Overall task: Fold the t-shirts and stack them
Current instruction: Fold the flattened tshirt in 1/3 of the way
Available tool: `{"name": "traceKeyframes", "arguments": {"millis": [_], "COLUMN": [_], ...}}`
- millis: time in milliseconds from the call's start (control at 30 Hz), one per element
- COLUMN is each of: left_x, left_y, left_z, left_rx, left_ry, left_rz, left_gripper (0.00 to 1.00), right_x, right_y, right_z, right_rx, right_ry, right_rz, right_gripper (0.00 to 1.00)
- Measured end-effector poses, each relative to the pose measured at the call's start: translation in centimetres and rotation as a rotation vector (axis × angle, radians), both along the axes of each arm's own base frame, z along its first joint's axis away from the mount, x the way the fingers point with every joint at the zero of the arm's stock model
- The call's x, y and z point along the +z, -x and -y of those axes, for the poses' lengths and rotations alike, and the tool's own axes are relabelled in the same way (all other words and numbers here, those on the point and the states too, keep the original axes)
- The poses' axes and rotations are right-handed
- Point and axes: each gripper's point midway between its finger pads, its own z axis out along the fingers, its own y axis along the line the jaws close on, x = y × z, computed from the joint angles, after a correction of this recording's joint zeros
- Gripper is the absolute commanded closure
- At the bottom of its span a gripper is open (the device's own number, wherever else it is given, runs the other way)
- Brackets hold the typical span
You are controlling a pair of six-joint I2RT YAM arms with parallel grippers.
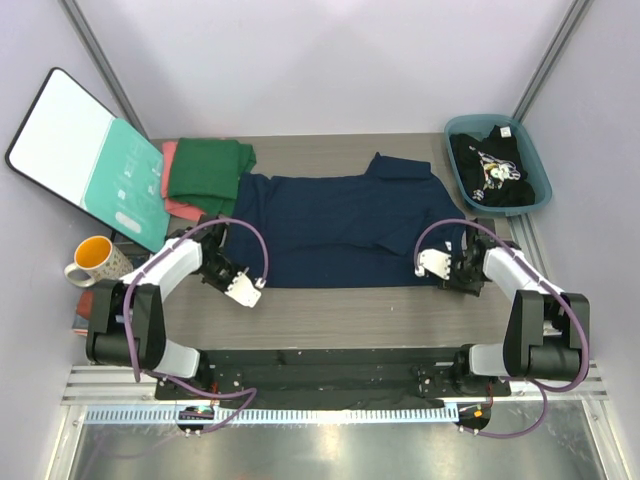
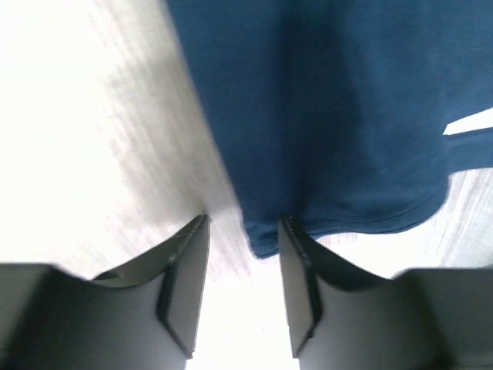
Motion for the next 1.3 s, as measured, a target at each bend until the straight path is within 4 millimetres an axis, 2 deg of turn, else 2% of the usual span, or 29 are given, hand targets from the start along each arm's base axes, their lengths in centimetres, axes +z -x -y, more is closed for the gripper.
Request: {"name": "traceKeyframes", "arguments": {"millis": [100,167,267,367,467,567,733,933,1300], "left_x": [1.0,2.0,4.4,6.9,7.6,6.8,4.0,1.1,0.6], "left_y": [0.3,0.3,-0.5,-2.3,-3.8,-4.8,-6.2,-7.2,-7.8], "left_z": [0.0,0.2,0.9,1.8,2.4,2.9,3.7,3.9,5.1], "left_rx": [0.004,0.011,0.031,0.059,0.082,0.096,0.098,0.127,0.123], "left_ry": [0.008,0.024,0.073,0.138,0.176,0.187,0.176,0.132,0.134], "left_rz": [0.015,0.045,0.122,0.221,0.266,0.263,0.24,0.2,0.218], "left_gripper": [0.53,0.48,0.44,0.45,0.5,0.59,0.68,0.73,0.74], "right_x": [0.8,2.1,4.9,8.1,9.2,7.8,4.3,3.4,2.9], "right_y": [0.7,0.0,-2.5,-5.6,-8.0,-9.6,-10.5,-10.8,-9.8], "right_z": [-0.4,-0.7,-1.2,-2.1,-3.2,-5.1,-9.4,-13.4,-15.7], "right_rx": [0.01,0.011,0.005,-0.003,0.007,0.039,0.127,0.217,0.281], "right_ry": [-0.021,-0.044,-0.086,-0.137,-0.167,-0.19,-0.21,-0.234,-0.247], "right_rz": [-0.048,-0.038,0.035,0.138,0.187,0.171,0.103,0.102,0.083], "right_gripper": [0.46,0.46,0.46,0.47,0.51,0.54,0.56,0.59,0.62]}}
